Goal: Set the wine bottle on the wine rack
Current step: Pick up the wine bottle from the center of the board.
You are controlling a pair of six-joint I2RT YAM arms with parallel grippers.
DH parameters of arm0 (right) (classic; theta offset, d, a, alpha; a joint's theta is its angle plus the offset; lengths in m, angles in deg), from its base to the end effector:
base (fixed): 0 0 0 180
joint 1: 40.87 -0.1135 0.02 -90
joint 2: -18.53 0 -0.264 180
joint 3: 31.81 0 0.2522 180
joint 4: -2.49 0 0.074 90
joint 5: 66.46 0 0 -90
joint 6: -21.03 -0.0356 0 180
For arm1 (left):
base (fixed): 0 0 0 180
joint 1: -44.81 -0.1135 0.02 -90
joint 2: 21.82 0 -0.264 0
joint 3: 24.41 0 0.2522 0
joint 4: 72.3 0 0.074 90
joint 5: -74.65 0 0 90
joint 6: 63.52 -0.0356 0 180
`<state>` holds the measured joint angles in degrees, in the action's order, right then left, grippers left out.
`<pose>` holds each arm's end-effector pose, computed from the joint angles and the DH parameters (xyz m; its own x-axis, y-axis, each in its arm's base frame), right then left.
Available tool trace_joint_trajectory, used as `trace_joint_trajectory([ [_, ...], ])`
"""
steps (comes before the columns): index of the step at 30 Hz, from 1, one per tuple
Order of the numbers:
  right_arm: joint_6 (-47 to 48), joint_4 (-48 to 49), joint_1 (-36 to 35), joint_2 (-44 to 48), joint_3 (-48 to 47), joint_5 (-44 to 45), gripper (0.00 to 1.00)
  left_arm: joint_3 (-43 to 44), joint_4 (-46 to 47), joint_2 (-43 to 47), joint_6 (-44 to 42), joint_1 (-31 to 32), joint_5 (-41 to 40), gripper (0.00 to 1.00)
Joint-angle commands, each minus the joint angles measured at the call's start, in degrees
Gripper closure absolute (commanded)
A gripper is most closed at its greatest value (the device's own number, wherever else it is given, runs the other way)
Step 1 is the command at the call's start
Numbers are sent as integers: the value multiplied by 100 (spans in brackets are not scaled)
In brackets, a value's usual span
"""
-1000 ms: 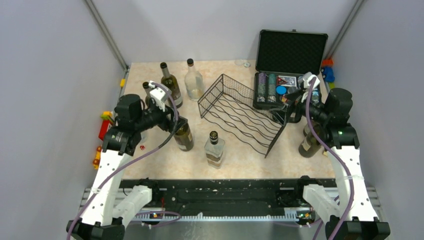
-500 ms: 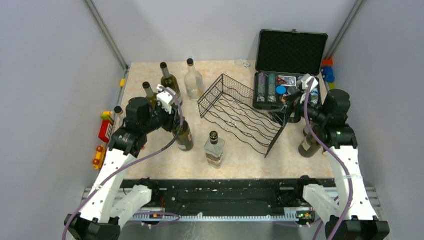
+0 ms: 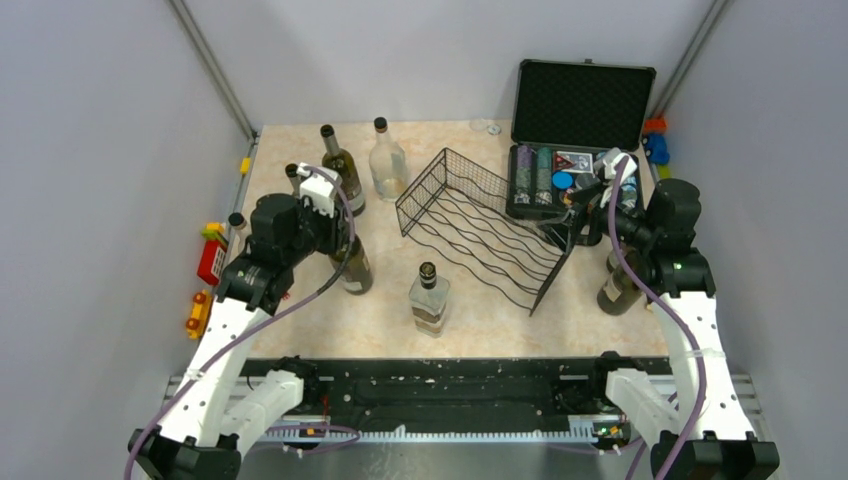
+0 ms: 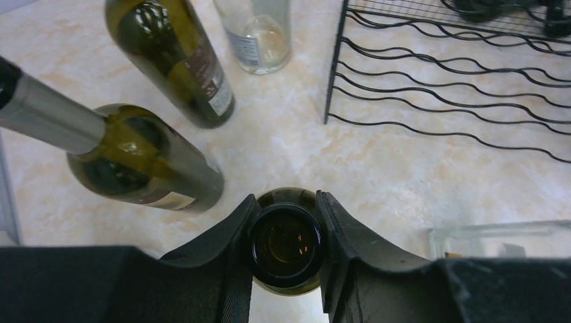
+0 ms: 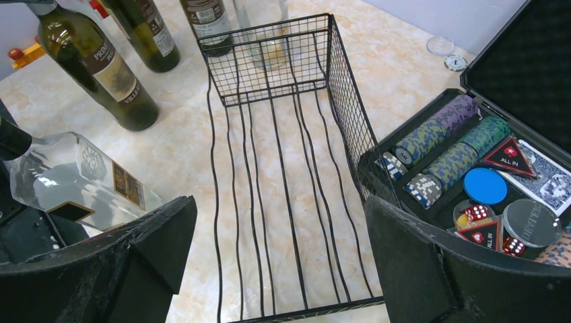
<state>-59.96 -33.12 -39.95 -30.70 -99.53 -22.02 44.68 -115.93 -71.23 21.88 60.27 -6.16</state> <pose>0.1817 0.0225 0.3643 -0.1856 -0.1067 -0.9768 -0.7088 0.7030 0.0579 0.1772 -0.0549 0.3546 -0.3576 0.1810 -0.9162 0.4339 0.9009 0.0087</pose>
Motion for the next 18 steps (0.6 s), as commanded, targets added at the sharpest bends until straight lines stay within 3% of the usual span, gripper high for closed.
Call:
trace_joint_trajectory([
  [1, 70, 324, 21, -2, -43, -77, 1, 330, 617, -96, 20, -30, -959, 100],
  [6, 40, 339, 13, -14, -42, -80, 1, 556, 512, -385, 78, -80, -1475, 100],
  [13, 30, 371, 4, -44, -44, -85, 1, 651, 385, -542, 262, -301, -1517, 100],
  [18, 30, 353, -25, -70, -66, -85, 1, 644, 279, -539, 302, -357, -1554, 83],
])
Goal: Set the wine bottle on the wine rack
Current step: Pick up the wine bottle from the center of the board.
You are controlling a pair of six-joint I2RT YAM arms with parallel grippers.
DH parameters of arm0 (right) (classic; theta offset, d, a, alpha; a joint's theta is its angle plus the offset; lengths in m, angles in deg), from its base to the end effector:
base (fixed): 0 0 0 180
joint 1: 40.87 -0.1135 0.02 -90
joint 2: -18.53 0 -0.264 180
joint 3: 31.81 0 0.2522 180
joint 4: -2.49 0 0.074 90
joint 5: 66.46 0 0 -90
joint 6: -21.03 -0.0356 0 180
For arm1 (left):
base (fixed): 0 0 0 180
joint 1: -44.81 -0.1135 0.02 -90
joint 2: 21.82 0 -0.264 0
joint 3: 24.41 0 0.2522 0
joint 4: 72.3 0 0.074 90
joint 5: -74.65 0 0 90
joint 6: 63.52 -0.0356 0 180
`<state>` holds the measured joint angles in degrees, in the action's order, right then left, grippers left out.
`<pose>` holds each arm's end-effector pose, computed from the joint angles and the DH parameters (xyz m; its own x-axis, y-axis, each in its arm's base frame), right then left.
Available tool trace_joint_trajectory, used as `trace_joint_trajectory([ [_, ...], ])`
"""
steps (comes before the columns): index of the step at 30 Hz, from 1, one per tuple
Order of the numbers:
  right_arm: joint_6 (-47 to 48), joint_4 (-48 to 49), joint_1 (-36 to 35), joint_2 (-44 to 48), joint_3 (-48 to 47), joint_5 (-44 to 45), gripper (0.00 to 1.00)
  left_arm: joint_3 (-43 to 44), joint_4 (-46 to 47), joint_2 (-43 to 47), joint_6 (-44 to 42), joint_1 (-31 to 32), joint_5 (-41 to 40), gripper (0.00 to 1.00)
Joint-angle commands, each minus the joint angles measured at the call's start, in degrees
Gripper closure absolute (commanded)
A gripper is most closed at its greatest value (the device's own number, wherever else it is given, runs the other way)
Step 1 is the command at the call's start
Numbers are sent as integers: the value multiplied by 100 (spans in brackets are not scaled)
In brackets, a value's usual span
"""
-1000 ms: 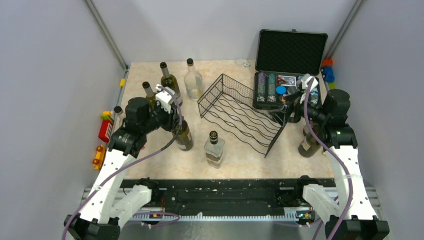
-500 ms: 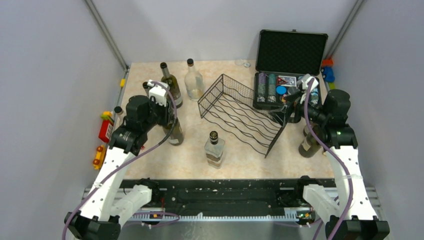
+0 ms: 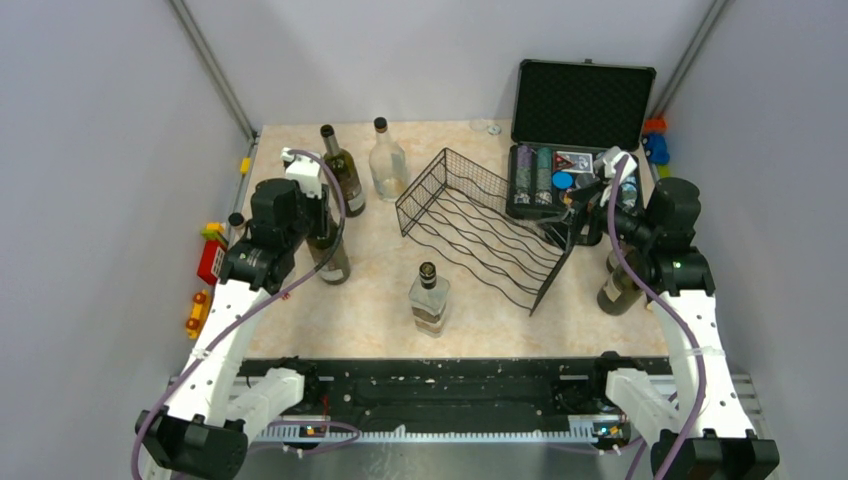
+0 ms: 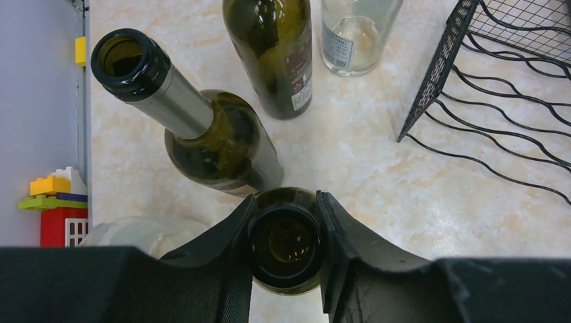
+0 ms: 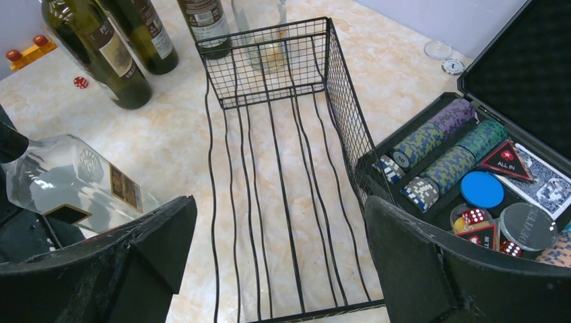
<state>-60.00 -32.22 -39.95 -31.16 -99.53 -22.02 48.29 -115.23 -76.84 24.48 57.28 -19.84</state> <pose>0.1842 0.0225 0.3645 -0.1786 -0.1063 -0.9782 -0.7091 0.7031 0.0531 0.2037 -0.0422 0.3597 -0.4112 0.1266 -0.9027 0.1606 0.9849 0.0649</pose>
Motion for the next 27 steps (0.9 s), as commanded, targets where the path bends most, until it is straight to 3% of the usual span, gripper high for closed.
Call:
trace_joint_trajectory([
  [1, 42, 261, -23, -35, -81, -82, 1, 279, 190, 26, 42, -72, -184, 79],
  [6, 59, 251, -42, -58, -116, -76, 1, 298, 146, 90, 57, -103, -210, 47],
  [9, 85, 230, -45, -42, -114, -54, 1, 307, 141, 139, 59, -104, -281, 36],
  [14, 105, 201, -53, -24, -110, -48, 1, 428, 54, 221, 19, -104, -280, 26],
  [17, 149, 162, -58, -53, -166, -58, 1, 678, -122, 299, -60, -104, -53, 9],
  [27, 404, -61, -569, -243, -234, 94, 1, 1938, -1412, 326, -189, -60, 2555, 1],
])
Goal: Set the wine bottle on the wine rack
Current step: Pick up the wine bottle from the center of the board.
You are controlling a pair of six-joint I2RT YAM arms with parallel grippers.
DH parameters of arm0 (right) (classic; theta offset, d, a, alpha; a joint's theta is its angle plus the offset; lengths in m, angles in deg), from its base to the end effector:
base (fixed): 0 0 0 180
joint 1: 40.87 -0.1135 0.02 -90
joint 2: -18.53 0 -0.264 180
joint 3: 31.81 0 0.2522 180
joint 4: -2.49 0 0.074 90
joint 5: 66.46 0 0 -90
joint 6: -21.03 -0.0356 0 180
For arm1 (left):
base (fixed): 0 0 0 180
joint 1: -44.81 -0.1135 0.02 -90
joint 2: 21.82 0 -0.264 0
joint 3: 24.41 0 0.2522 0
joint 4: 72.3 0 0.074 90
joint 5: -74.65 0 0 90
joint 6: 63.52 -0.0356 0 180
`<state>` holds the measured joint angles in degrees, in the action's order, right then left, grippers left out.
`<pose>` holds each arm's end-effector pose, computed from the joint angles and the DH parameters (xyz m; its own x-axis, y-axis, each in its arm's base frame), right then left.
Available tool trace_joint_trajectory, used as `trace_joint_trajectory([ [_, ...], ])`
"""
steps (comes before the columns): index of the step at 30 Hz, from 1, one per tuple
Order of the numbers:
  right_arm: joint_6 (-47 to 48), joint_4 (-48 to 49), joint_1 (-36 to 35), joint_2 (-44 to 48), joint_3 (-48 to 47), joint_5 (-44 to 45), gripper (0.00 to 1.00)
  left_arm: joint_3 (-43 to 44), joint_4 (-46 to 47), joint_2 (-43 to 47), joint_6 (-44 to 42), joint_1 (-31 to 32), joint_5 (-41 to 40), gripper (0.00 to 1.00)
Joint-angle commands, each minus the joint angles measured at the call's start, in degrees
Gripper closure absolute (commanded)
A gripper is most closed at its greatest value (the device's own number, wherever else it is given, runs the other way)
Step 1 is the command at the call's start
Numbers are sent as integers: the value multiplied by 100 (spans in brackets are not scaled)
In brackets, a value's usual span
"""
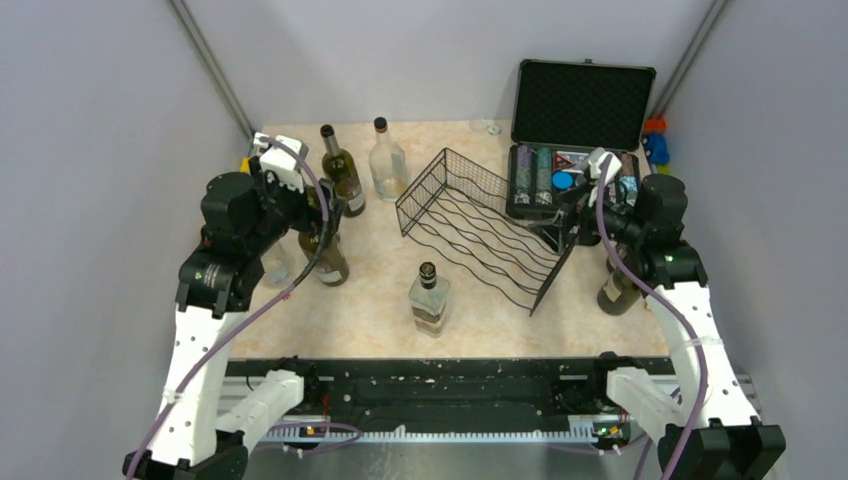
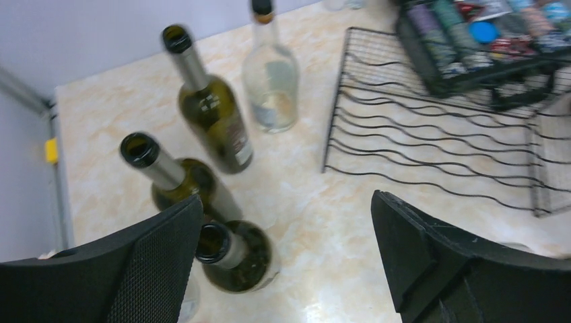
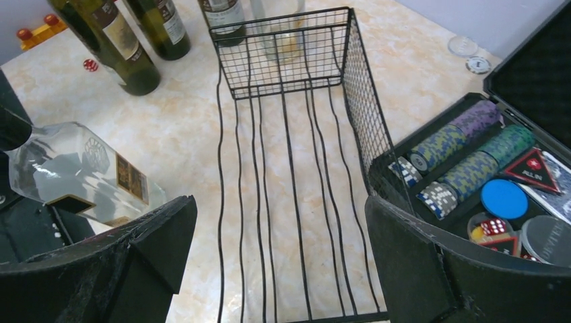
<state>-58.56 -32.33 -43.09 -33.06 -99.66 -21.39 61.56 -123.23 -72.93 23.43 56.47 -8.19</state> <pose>0.1910 0.0326 0.3594 -0.1870 -0.1353 -0.9730 -0.7424 0.6681 0.0498 0.1619 -0.0379 0.4329 -0.2538 0.1063 -0.9614 0.3318 0.9432 0.0167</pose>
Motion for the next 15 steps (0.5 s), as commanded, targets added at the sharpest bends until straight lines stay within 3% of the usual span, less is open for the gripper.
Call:
trace_joint_trajectory([
  [1, 312, -101, -318, -69, -199, 35, 1, 780, -830, -159, -123, 54, 1717, 1],
  [5, 555, -313, -554, -125, -126, 29, 1, 1224, -1386, -518, -224, 507, 2165, 1],
  [15, 1077, -739, -1107, -369, -198, 116, 1, 1388, -1606, -1251, -664, 2138, 2304, 1],
])
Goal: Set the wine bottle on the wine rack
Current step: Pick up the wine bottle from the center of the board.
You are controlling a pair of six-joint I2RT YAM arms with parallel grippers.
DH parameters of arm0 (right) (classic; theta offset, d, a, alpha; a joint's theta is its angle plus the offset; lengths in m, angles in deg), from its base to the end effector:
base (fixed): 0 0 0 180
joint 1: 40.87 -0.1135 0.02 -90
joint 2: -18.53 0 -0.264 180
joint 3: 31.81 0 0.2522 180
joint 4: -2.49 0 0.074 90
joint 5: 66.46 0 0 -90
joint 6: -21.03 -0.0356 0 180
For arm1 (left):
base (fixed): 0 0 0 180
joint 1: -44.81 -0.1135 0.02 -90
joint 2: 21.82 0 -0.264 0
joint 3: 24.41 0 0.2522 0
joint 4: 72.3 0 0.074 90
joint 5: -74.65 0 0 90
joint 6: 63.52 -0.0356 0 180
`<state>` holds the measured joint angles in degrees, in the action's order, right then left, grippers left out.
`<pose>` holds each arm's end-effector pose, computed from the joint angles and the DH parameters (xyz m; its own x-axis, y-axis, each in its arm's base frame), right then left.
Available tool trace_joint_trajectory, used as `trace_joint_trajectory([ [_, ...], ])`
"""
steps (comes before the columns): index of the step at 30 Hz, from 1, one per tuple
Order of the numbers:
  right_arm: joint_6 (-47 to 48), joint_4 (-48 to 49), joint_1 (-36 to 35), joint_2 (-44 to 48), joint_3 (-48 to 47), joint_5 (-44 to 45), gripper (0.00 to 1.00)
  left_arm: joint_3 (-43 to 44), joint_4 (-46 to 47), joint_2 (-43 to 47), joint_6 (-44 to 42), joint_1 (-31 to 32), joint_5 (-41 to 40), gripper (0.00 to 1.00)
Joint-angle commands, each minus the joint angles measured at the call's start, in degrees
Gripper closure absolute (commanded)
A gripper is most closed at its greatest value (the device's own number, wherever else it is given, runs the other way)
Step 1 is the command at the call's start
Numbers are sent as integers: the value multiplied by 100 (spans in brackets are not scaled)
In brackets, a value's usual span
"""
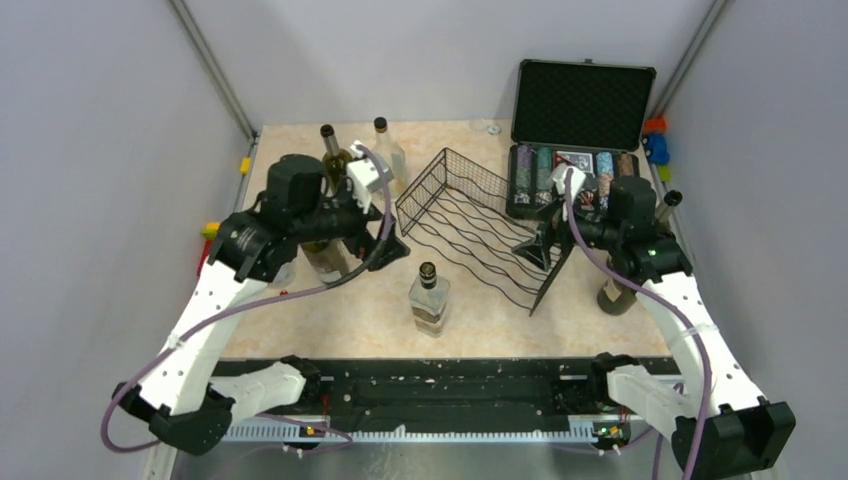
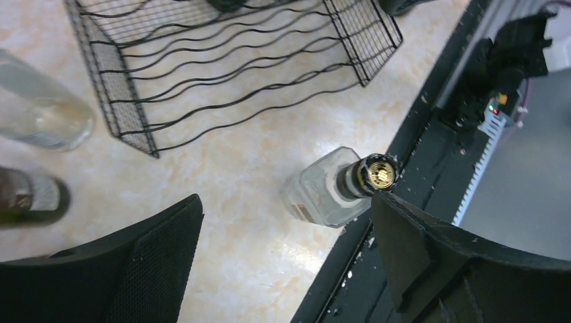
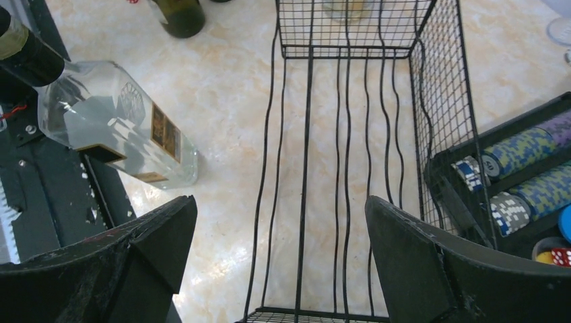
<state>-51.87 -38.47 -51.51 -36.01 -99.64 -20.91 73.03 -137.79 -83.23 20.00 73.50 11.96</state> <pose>0.1923 0.0615 0.3403 -0.2182 -0.2546 -0.9421 -0.8428 0.5359 0.0504 0.1585 -0.1053 0.4417 -0.3410 0.3009 -0.8906 0.8207 0.5573 -0.1259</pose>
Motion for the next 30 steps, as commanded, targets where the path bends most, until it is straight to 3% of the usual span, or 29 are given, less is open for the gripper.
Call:
trace_joint_trajectory([
  [1, 451, -179, -304, -82, -194, 95, 1, 237, -168, -313, -406, 606, 268, 1],
  [12, 544, -170, -324, 93, 228, 297, 2, 138, -166, -979, -820, 2151, -623, 3],
  [19, 566, -155, -323, 108, 276, 314, 2, -310, 82, -1079, -986, 2393, -1305, 11],
  [30, 525, -17, -326, 110, 441, 419, 2, -652, 337, -1202, -906, 2431, -1270, 35],
])
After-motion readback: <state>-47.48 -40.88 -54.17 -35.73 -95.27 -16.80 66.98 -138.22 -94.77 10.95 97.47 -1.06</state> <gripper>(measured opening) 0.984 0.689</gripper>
